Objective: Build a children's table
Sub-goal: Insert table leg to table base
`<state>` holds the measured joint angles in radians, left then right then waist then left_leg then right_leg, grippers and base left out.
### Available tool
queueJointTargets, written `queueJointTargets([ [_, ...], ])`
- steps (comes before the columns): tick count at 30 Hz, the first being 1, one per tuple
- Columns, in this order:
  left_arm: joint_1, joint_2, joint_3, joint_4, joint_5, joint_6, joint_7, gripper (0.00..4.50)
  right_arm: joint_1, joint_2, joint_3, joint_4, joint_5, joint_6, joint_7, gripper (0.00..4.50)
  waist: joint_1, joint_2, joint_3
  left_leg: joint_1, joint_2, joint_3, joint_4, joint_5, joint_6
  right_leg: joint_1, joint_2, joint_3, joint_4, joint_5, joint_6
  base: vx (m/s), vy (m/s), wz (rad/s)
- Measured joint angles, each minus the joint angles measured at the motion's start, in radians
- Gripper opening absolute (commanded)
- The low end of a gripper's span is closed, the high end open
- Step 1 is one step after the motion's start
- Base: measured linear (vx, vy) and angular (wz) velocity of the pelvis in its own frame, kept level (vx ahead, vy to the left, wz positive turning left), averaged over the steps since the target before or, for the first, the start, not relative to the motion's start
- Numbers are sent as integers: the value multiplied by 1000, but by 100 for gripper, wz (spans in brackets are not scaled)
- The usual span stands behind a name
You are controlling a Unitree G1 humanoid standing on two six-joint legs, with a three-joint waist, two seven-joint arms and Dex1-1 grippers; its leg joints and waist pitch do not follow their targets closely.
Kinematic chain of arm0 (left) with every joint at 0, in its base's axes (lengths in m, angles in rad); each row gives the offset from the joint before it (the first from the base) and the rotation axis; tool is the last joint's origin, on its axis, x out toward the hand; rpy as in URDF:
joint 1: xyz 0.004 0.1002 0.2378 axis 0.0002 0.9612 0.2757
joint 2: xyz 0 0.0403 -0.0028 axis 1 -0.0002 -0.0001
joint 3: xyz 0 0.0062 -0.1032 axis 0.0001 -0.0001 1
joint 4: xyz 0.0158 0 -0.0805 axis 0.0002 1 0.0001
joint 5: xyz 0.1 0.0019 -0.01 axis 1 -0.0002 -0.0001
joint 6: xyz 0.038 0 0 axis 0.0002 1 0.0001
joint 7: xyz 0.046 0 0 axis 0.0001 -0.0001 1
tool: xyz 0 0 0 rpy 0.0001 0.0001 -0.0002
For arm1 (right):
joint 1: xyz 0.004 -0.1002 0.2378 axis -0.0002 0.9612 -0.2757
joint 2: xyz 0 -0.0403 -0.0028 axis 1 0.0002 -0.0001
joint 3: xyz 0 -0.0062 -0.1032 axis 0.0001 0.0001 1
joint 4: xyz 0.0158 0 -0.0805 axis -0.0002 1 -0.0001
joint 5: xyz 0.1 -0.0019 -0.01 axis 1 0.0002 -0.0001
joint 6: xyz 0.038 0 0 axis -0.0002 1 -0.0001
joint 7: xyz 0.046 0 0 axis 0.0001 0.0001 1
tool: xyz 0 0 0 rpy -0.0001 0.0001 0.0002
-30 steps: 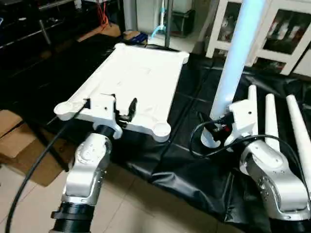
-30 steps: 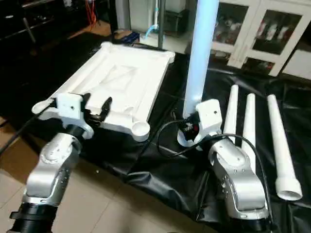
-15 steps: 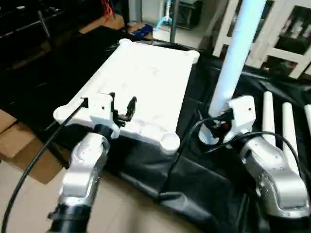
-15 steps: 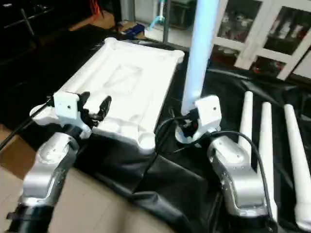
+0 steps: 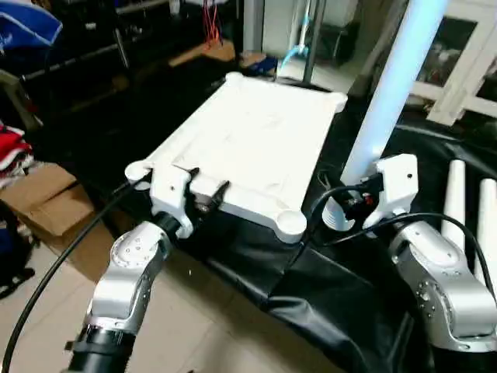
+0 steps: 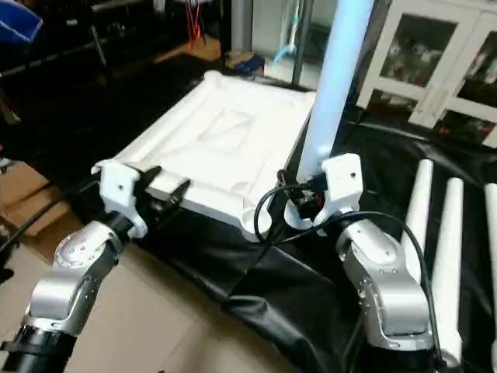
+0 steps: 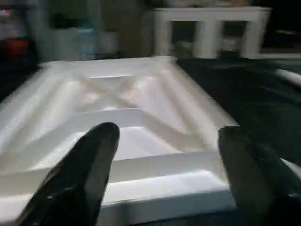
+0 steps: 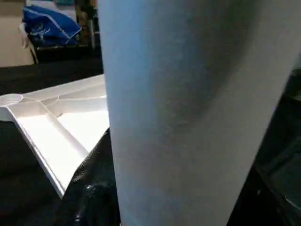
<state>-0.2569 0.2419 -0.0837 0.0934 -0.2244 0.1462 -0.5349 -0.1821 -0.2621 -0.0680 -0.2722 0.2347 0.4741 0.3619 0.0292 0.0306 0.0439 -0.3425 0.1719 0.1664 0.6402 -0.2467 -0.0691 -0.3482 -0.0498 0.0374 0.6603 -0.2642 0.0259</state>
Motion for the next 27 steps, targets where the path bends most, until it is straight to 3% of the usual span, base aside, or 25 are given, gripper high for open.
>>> queueJointTargets([
  [4,-42,70,-78,72,-1,-20,-186,440,-4,-48,0,4,-1,-53,62,186,-12,2,-1,-10,0,2,-5,15,9,-7,-1,-2,-12,15,6,0,0,0],
  [6,-85,100,-101,149,25,-54,-260,445,-5,-76,0,4,12,-68,111,186,-16,4,-3,-23,-1,2,-6,19,13,-18,-1,-2,-14,17,8,0,0,0],
  [12,-307,151,-172,451,125,-183,-439,445,27,-164,-3,-2,88,-61,265,186,1,5,-3,-43,0,2,-6,21,20,-35,-1,-4,-16,20,15,27,3,0],
  [16,-426,149,-193,608,160,-259,-481,445,44,-194,-10,-20,109,-61,292,186,8,12,-3,-46,-1,2,-4,19,23,-36,-4,-9,-17,19,13,0,0,0],
  [20,-487,143,-217,731,188,-320,-547,445,73,-208,-28,-68,123,-48,299,186,5,28,-3,-47,-1,3,-3,18,26,-35,-10,-19,-20,19,12,0,0,0],
  [27,-563,134,-237,938,260,-412,-559,445,73,-183,-33,-73,120,-52,260,186,3,31,-3,-47,1,2,-3,15,31,-35,-10,-23,-16,15,5,0,0,0],
])
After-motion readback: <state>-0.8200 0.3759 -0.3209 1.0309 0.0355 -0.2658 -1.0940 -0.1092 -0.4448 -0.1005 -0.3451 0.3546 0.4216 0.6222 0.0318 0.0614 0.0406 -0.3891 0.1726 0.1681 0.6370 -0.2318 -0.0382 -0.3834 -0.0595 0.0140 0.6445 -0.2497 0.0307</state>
